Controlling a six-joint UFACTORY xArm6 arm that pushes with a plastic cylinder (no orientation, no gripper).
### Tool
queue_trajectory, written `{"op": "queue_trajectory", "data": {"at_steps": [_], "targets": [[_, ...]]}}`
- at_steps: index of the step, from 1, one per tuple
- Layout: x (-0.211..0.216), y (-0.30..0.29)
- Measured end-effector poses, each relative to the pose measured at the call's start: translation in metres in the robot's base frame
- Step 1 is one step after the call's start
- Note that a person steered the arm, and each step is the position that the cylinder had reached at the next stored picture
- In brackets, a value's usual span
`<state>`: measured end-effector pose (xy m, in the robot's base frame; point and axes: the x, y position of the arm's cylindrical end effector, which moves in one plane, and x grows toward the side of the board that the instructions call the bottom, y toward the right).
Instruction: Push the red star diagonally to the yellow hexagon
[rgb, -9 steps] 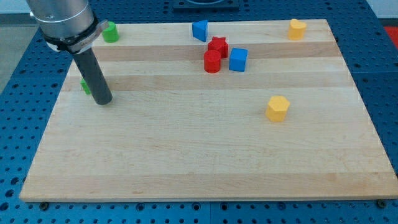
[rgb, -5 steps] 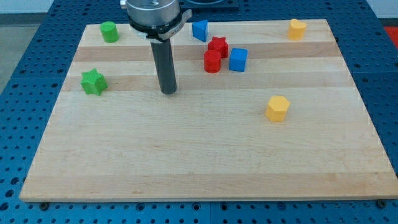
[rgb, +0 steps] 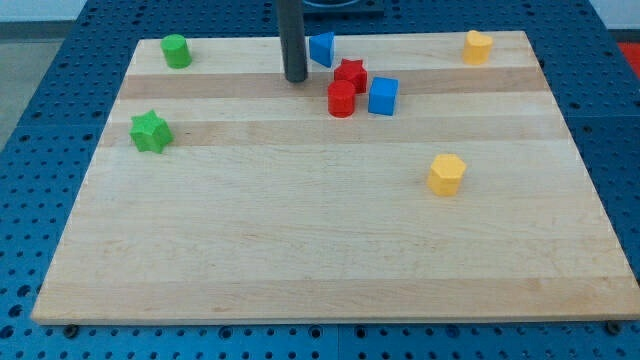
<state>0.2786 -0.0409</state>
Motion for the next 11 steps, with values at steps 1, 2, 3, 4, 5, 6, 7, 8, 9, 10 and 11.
{"op": "queue_trajectory", "data": {"at_steps": [1, 2, 3, 4, 5, 6, 7, 8, 9, 10, 11], "targets": [[0.0, 0.029], [0.0, 0.057], [0.0, 0.085], [0.0, 0.106], [0.0, 0.126], [0.008, 0.132], [0.026, 0.136], [0.044, 0.15], [0.059, 0.163], [0.076, 0.164], [0.085, 0.163]]}}
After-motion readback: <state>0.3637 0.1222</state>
